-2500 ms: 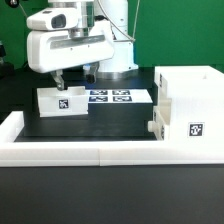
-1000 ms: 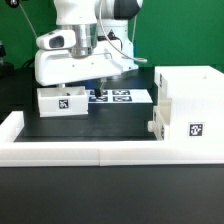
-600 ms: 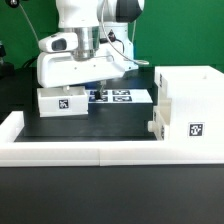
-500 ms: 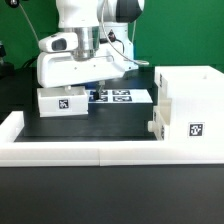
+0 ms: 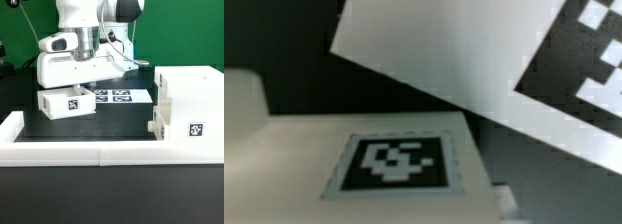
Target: Assemble drawer
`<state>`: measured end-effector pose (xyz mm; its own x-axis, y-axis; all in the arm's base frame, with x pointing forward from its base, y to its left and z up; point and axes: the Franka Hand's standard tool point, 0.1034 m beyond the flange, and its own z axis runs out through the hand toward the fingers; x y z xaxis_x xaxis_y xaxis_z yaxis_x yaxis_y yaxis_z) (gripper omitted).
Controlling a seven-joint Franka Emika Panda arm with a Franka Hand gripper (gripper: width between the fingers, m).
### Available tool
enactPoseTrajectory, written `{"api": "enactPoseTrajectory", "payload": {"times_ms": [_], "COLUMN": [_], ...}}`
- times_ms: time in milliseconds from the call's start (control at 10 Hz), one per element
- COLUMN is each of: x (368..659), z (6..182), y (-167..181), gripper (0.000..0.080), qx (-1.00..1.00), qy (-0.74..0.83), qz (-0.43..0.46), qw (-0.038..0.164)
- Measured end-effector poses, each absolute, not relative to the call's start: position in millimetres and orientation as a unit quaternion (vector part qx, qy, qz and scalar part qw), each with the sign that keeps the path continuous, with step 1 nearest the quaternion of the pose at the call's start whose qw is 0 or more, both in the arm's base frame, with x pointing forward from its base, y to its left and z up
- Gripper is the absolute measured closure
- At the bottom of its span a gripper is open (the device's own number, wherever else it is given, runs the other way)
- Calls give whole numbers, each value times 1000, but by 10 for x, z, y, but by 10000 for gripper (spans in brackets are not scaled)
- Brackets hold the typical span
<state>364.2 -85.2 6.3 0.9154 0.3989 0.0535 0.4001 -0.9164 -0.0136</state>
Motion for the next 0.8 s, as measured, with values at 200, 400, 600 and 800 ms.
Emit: {"api": "enactPoseTrajectory", "payload": {"times_ms": [200, 400, 600, 800], "x": [3642, 3642, 3661, 3777], "z": [63, 63, 77, 224], "y": [-852, -852, -837, -797], "gripper": [756, 756, 756, 755], "qx": [-979, -979, -977, -968], "qy": [-204, -204, -212, -249], "qz": [-25, -25, -25, -21], "qw": [12, 12, 12, 12]}}
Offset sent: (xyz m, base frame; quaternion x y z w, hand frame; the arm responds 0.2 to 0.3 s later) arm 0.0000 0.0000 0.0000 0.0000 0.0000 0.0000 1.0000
